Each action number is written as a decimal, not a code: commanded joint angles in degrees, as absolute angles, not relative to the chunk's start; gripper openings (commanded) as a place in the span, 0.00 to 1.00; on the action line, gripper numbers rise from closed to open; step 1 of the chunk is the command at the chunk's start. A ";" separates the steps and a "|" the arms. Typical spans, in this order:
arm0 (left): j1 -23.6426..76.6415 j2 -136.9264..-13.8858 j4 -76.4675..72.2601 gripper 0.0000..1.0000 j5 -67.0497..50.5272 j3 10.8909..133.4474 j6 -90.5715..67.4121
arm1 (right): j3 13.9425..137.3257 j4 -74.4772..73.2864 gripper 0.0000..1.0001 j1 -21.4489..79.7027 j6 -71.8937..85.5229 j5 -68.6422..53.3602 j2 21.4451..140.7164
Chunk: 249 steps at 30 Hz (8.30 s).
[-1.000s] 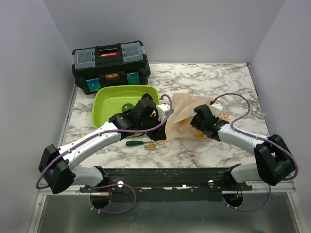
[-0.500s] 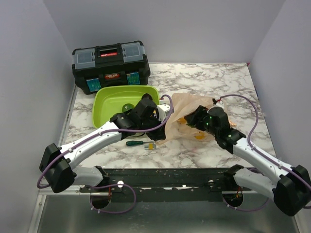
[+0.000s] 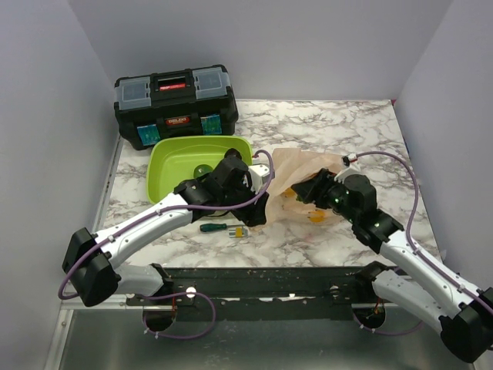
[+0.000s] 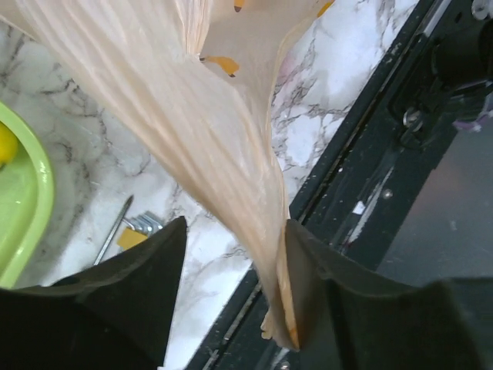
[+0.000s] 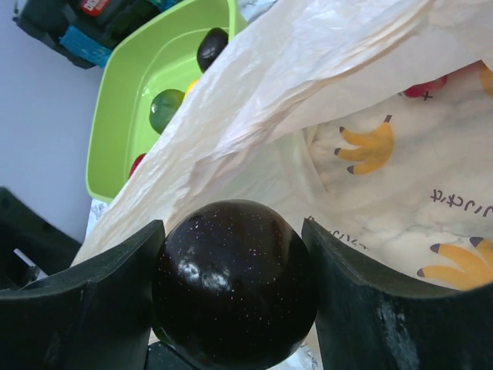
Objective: Take the fake fruits out of the plastic bag
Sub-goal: Take out the fake fruit from the plastic bag, then place the fake fruit in the bin, then take out the fake fruit from the plastic bag.
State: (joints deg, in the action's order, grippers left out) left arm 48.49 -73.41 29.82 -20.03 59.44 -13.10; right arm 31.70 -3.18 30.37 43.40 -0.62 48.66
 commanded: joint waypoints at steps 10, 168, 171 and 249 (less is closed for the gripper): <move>48.26 -54.80 37.84 0.76 -7.88 61.34 -12.98 | 38.14 -11.52 0.01 30.23 38.04 -7.37 45.44; 47.99 -74.52 33.11 0.07 -19.78 68.91 -13.24 | 38.95 -2.46 0.57 44.73 52.29 54.74 79.26; 47.99 -75.12 33.54 0.06 -20.20 70.52 -14.03 | 39.29 -0.57 0.56 41.90 50.30 53.81 81.64; 53.88 -74.79 28.65 0.00 -16.29 63.54 -11.95 | 53.24 22.99 0.42 27.86 50.90 30.30 112.36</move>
